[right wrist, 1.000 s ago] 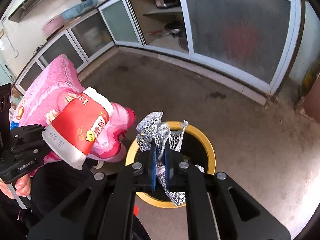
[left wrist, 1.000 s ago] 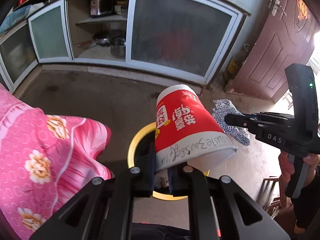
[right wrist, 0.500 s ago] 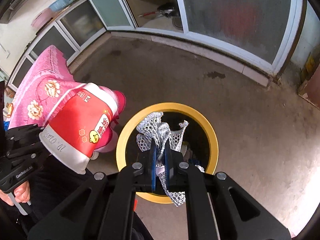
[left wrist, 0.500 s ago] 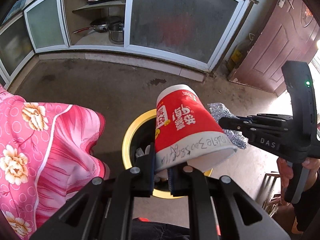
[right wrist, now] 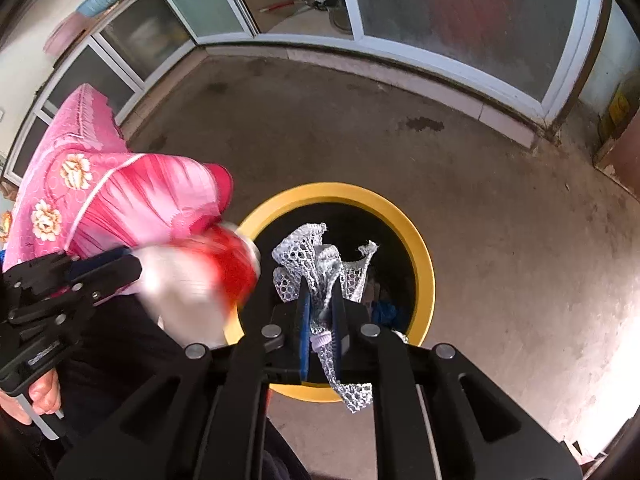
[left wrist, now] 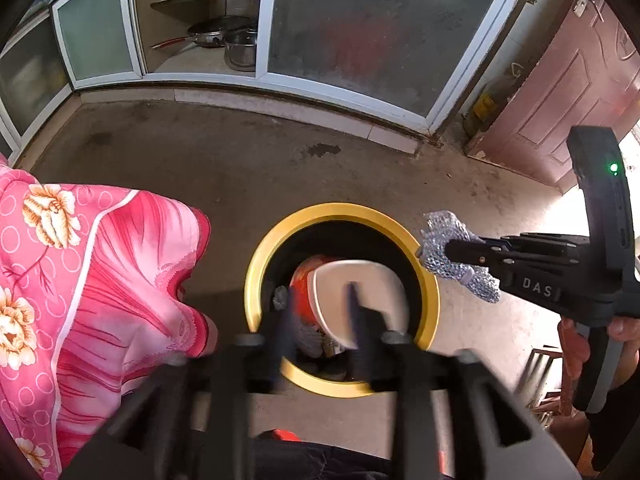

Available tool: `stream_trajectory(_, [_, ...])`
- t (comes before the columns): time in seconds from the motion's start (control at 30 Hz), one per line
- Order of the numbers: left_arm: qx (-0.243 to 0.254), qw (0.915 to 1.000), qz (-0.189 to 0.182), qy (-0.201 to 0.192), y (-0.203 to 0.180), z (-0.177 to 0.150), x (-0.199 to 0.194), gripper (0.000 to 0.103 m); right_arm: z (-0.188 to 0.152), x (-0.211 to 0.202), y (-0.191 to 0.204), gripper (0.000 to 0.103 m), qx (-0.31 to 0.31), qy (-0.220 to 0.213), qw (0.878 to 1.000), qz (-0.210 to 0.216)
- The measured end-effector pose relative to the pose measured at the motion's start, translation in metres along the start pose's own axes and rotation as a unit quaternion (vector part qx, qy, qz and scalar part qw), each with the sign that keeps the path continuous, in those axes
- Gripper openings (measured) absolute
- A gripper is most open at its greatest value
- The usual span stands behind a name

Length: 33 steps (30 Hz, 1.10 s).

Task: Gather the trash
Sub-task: 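Open the left tool over the bin while the right tool releases the scrubber, then move both tools back over the table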

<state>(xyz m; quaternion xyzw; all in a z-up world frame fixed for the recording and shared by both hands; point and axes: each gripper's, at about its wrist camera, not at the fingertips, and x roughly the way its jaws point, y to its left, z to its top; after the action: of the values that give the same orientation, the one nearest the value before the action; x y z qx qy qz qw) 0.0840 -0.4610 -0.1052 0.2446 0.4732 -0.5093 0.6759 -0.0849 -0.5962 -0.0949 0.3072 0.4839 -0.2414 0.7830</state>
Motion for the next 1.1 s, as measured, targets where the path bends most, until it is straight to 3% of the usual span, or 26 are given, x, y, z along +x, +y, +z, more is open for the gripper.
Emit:
stream_trajectory(0.07, [-0.007,0.9998,0.008,-0.018,0.002,-0.001,-0.003,0.083,-0.002,0.003,-0.004,0.018,0.003,0.009,1.000,-0.007])
stream_trajectory(0.23, [-0.020,0.9996,0.005,-0.020,0.007,0.000,-0.008,0.084,-0.004,0.005,-0.017,0.032,0.016,0.012,1.000,-0.016])
stream_trajectory(0.27, [-0.021,0.9995,0.001,-0.022,0.008,0.000,-0.010,0.084,-0.004,0.004,-0.019,0.041,0.020,0.010,1.000,-0.012])
stream_trajectory(0.3, [-0.023,0.9994,-0.002,-0.026,0.008,-0.001,-0.015,0.084,-0.004,0.001,-0.021,0.057,0.024,0.006,1.000,-0.001])
stream_trajectory(0.33, [-0.024,0.9992,-0.002,-0.033,0.009,-0.001,-0.020,0.084,-0.004,-0.002,-0.022,0.059,0.030,0.001,0.999,0.010])
stream_trajectory(0.6, [-0.047,0.9957,-0.025,-0.076,0.023,-0.003,-0.068,0.084,0.005,-0.022,-0.002,0.058,0.010,-0.015,1.000,0.011])
stream_trajectory(0.77, [-0.055,0.9883,-0.013,-0.142,0.040,-0.022,-0.135,0.085,0.009,-0.054,0.043,0.058,-0.060,-0.072,0.996,0.009])
stream_trajectory(0.87, [-0.073,0.9804,0.015,-0.183,0.065,-0.047,-0.186,0.091,0.014,-0.074,0.084,0.058,-0.114,-0.110,0.987,0.027])
stream_trajectory(1.0, [-0.101,0.9672,0.101,-0.211,0.104,-0.091,-0.243,0.091,0.021,-0.093,0.145,0.058,-0.176,-0.138,0.972,0.065])
stream_trajectory(1.1, [-0.143,0.9518,0.157,-0.222,0.137,-0.128,-0.282,0.095,0.029,-0.100,0.193,0.059,-0.216,-0.137,0.961,0.100])
